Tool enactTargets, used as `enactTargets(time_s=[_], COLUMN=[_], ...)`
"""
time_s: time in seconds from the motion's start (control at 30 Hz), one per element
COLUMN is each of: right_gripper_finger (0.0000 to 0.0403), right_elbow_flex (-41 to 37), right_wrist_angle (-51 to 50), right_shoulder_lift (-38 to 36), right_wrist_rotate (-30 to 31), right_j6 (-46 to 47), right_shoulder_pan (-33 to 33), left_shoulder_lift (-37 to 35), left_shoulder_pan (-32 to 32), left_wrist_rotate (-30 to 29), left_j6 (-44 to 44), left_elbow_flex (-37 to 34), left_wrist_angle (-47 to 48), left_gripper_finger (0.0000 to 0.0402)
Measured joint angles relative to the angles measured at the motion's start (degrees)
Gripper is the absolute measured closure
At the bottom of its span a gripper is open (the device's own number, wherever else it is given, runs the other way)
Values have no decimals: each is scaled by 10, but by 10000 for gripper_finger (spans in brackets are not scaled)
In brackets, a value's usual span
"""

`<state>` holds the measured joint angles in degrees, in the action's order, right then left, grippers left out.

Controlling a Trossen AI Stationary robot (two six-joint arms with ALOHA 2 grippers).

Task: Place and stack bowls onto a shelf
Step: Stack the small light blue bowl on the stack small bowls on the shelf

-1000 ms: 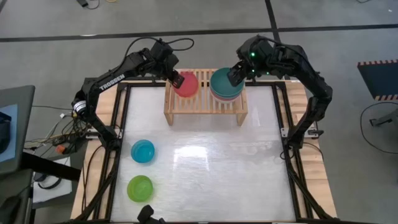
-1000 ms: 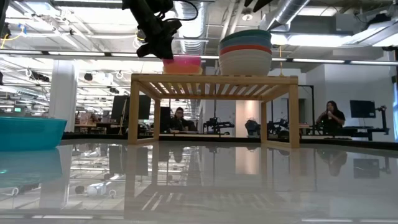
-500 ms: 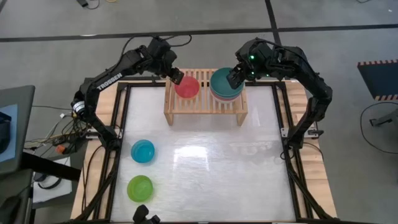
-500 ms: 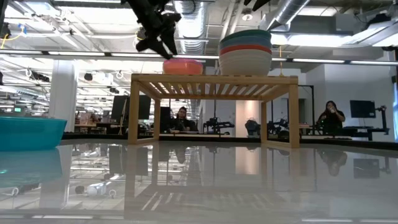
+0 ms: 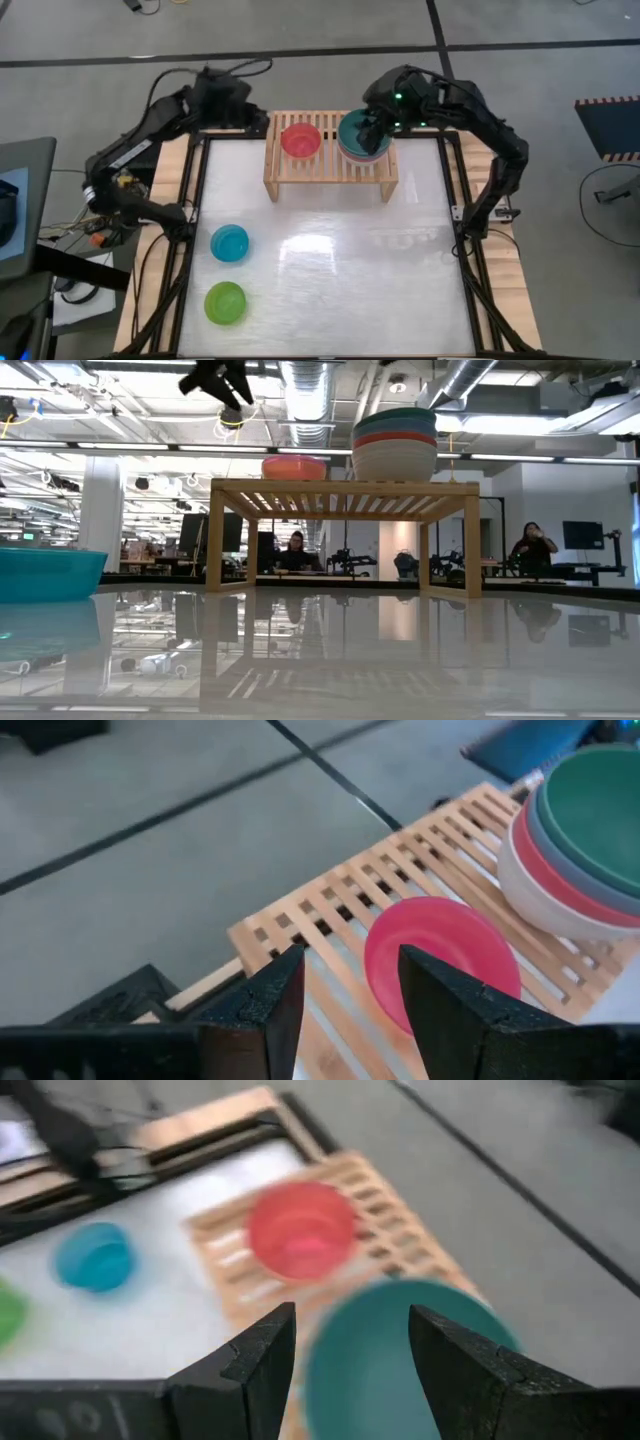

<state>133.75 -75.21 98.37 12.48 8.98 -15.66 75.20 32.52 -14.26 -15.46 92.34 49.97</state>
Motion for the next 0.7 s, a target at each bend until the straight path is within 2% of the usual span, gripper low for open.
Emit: enactTargets(time_s=[0.13, 0.3, 0.47, 0.6, 0.7], right_gripper_finger=[182, 182, 182, 182, 182], right_elbow_flex=[0, 0, 0, 0, 0], right_wrist_angle=[43, 104, 171, 242, 306], right_shoulder_lift=[30, 78, 120, 160, 195], right_wrist_rotate=[-58, -94, -133, -121, -113], right_j6=[-29, -59, 12, 77, 159], right_shoulder_pan=[16, 51, 97, 142, 164], left_shoulder_lift=[-68, -153, -235, -284, -312], left_shoulder_pan=[-68, -182, -286, -356, -406], left_wrist_rotate=[-79, -146, -162, -167, -175], left_j6=[-69, -172, -226, -219, -223], left_elbow_flex=[-71, -169, -235, -254, -262], left_wrist_angle=[-21, -16, -9, 6, 25], left_gripper_finger=[255, 255, 255, 255, 255])
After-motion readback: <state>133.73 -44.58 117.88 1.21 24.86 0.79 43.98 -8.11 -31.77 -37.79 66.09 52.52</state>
